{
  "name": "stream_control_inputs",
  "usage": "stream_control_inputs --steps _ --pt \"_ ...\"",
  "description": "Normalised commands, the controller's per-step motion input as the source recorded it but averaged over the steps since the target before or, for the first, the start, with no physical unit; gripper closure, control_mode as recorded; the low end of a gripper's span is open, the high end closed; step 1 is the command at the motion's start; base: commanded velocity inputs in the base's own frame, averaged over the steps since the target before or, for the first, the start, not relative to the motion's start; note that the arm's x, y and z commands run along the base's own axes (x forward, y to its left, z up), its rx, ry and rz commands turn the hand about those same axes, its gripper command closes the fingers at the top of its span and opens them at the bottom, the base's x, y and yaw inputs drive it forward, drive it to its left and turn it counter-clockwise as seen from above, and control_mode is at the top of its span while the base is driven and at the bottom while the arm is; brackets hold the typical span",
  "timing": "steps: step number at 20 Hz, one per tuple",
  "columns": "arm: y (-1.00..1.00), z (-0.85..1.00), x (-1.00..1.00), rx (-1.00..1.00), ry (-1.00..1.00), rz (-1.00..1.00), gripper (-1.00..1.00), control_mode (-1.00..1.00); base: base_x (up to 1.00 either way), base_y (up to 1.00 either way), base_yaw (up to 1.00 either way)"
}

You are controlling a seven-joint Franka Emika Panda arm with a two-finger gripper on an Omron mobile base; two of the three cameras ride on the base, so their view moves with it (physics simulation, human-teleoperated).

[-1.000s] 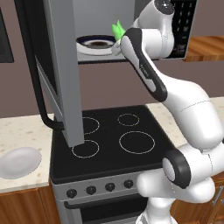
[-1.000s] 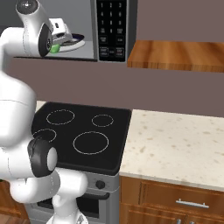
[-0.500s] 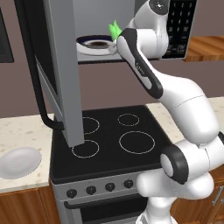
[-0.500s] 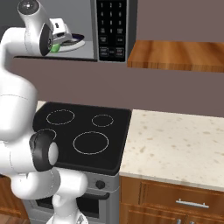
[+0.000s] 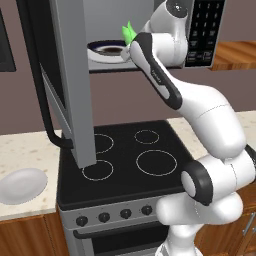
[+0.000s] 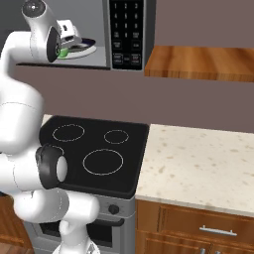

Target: Pick the corn from the counter and place it in the microwave. Then turn on the microwave.

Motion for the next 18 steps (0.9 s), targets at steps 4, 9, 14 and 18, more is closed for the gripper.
stream_control_inputs --steps 4,9,14,18 --pt "0.06 0.03 0.19 0.0 -0.02 0.0 1.0 -1.0 0.0 0.0 0.0" --pt "0.06 0.06 0.15 0.0 -0.01 0.0 1.0 -1.0 0.0 0.0 0.0" --pt "0.05 0.12 0.14 0.0 0.0 0.0 1.0 -1.0 0.0 0.0 0.0" --pt "0.02 0.14 0.13 0.0 0.01 0.0 1.0 -1.0 0.0 0.0 0.0"
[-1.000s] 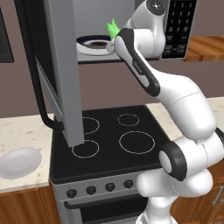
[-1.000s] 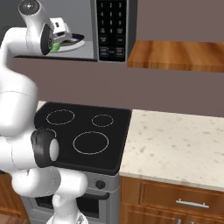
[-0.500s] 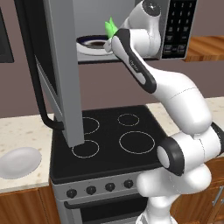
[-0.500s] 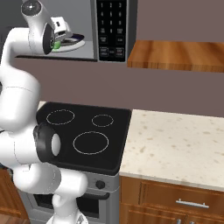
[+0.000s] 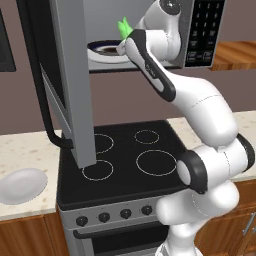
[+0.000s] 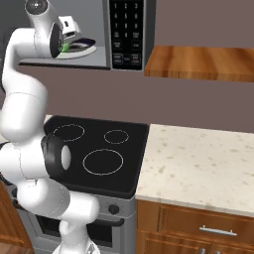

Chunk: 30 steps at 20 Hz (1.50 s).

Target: Pick the corn from the counter and place it in the microwave. Then turn on the microwave.

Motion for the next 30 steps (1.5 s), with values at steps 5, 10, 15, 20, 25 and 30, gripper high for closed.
stream_control_inputs --steps 5,10,15,20,25,30 --pt "0.03 0.05 0.18 0.0 0.0 0.0 1.0 -1.0 0.0 0.0 0.0" --pt "0.08 0.0 0.26 0.0 0.0 0.0 1.0 -1.0 0.0 0.0 0.0" --pt "0.08 0.0 0.22 0.0 0.0 0.0 1.0 -1.0 0.0 0.0 0.0" --pt "0.06 0.0 0.18 0.0 0.0 0.0 1.0 -1.0 0.0 0.0 0.0" --pt "0.02 0.0 0.14 0.0 0.0 -0.01 1.0 -1.0 0.0 0.0 0.0" --pt "0.02 -0.01 0.07 0.0 0.0 -0.02 1.0 -1.0 0.0 0.0 0.0"
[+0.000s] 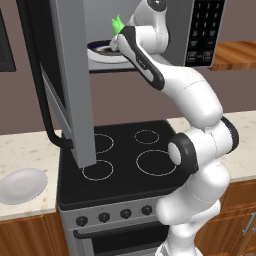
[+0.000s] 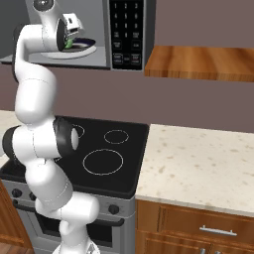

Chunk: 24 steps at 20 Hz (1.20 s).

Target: Pick the corn from the counter and place it in the microwave. Then turn on the microwave.

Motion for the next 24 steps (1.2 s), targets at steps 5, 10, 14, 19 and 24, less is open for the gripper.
stream_control_inputs --steps 5,10,14,19,24 --pt "0.02 -0.01 0.07 0.0 0.0 -0.02 1.0 -1.0 0.0 0.0 0.0" --pt "0.06 0.0 0.1 0.0 0.0 -0.01 1.0 -1.0 0.0 0.0 0.0" --pt "0.08 -0.02 0.14 0.0 0.0 -0.01 1.0 -1.0 0.0 0.0 0.0" --pt "0.08 0.0 0.18 0.0 0.0 0.0 1.0 -1.0 0.0 0.0 0.0" --pt "0.07 0.0 0.17 0.0 0.0 -0.01 1.0 -1.0 0.0 0.0 0.0"
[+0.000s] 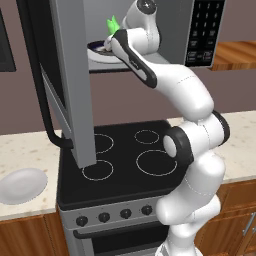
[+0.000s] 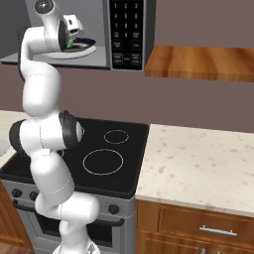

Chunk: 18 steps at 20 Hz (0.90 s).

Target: Pick the corn from the counter and place it in the microwave. Then turn on the microwave.

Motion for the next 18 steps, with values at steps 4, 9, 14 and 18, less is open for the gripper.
stream_control_inputs --steps 4,9,14,18 --pt "0.04 0.0 0.13 0.0 0.0 -0.01 1.0 -1.0 0.0 0.0 0.0" --pt "0.04 -0.05 0.09 0.0 0.0 -0.01 1.0 -1.0 0.0 0.0 0.0" --pt "0.04 -0.07 0.06 0.0 0.0 -0.01 1.0 -1.0 0.0 0.0 0.0" --pt "0.02 -0.03 0.07 0.0 0.0 -0.02 1.0 -1.0 0.0 0.0 0.0"
